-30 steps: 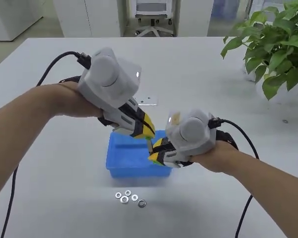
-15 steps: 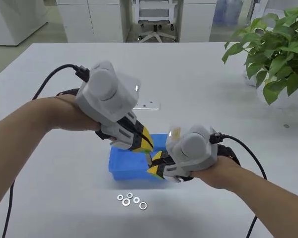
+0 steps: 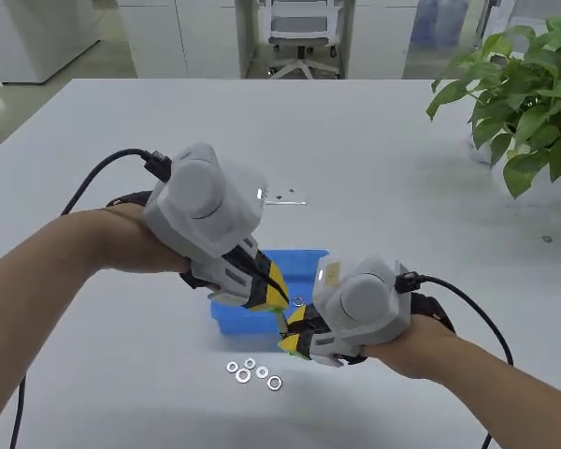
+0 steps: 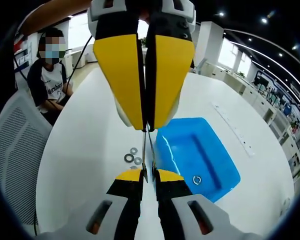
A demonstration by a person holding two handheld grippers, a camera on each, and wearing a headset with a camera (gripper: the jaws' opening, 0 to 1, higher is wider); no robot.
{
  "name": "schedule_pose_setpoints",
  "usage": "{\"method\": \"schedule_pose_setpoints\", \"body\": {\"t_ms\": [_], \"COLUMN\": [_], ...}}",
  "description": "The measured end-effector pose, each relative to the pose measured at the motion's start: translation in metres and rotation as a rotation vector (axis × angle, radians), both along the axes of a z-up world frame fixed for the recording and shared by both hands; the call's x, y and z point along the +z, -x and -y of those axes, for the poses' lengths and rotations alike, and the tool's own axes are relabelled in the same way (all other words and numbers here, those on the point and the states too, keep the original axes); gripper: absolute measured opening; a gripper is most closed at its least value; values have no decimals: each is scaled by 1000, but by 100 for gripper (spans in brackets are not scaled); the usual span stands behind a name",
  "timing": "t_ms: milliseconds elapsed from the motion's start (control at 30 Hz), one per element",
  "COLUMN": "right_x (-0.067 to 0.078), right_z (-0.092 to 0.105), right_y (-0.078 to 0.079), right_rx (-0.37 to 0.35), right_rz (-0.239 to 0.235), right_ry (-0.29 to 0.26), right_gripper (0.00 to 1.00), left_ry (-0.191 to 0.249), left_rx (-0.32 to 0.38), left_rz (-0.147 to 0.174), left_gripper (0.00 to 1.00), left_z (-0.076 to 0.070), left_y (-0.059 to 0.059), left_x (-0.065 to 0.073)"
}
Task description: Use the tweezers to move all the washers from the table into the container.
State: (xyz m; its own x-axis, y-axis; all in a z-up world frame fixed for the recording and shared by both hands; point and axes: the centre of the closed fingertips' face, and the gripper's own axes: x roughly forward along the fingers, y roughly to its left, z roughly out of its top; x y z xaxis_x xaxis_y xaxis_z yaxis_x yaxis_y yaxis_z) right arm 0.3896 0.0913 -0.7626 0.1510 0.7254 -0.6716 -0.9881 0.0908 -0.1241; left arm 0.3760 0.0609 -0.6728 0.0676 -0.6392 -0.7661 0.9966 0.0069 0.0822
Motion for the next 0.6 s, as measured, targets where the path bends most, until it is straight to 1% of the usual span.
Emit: {"method": "schedule_pose_setpoints", "body": {"t_ms": [67,333,600], "right_x": [-1,-12,-20], "right_z": [-1,-6,-10], "right_y": [2,12,21], "right_rx": [2,15,29], "right_rz": [-5,-27,-48], "right_ry": [0,1,6], "right_gripper": [11,11,11], "left_ry": [-2,-12,-23], "left_rx": [-3,3,14], "left_rz": [2,-14,-37], "left_gripper": [5,5,5], "left_z": [-1,-7,-12], "left_y": [2,8,15], "left_x": [-2,-13,-22]}}
